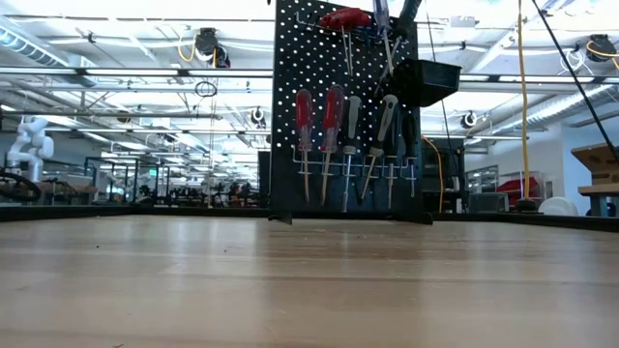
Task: Hang tools onto peg board
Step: Hang the black safety goggles on the pegboard
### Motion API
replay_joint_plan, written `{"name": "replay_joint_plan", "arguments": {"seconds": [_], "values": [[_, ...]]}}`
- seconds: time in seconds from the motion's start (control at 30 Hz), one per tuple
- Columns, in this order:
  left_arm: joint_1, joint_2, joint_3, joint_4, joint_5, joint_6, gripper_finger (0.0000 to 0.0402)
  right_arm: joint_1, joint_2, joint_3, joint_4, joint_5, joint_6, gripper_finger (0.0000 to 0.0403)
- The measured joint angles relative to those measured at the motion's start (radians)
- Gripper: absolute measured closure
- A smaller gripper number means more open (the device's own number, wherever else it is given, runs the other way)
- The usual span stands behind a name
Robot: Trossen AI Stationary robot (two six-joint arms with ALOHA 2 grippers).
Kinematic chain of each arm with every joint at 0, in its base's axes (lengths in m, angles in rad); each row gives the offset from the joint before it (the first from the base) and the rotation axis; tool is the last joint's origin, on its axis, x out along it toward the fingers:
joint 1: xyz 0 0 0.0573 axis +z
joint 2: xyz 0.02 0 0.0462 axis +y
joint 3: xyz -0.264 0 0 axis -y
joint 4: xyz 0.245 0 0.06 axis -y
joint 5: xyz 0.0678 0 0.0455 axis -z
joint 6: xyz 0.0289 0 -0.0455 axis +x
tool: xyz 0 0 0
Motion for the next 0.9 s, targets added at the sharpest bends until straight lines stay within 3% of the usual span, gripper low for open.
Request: {"name": "replay_joint_plan", "arguments": {"seconds": [0.4, 0.53, 0.7, 0.8, 0.9], "values": [[0.007, 0.000, 0.000, -0.002, -0.003, 0.024, 0.0382, -0.009, 0.030, -0.001, -0.059, -0.027, 0.032, 0.0200], [0.012, 0.000, 0.000, -0.002, -0.001, 0.025, 0.0381, -0.009, 0.030, -0.001, -0.065, -0.028, 0.033, 0.0259], [0.013, 0.000, 0.000, -0.002, -0.001, 0.025, 0.0381, -0.008, 0.030, -0.001, -0.052, -0.034, 0.005, 0.0378], [0.013, 0.000, 0.000, -0.009, 0.011, 0.026, 0.0373, -0.006, 0.030, -0.001, -0.047, -0.033, 0.007, 0.0387], [0.013, 0.004, 0.000, -0.016, 0.045, 0.025, 0.0340, -0.007, 0.030, -0.002, -0.057, -0.031, 0.009, 0.0390]]}}
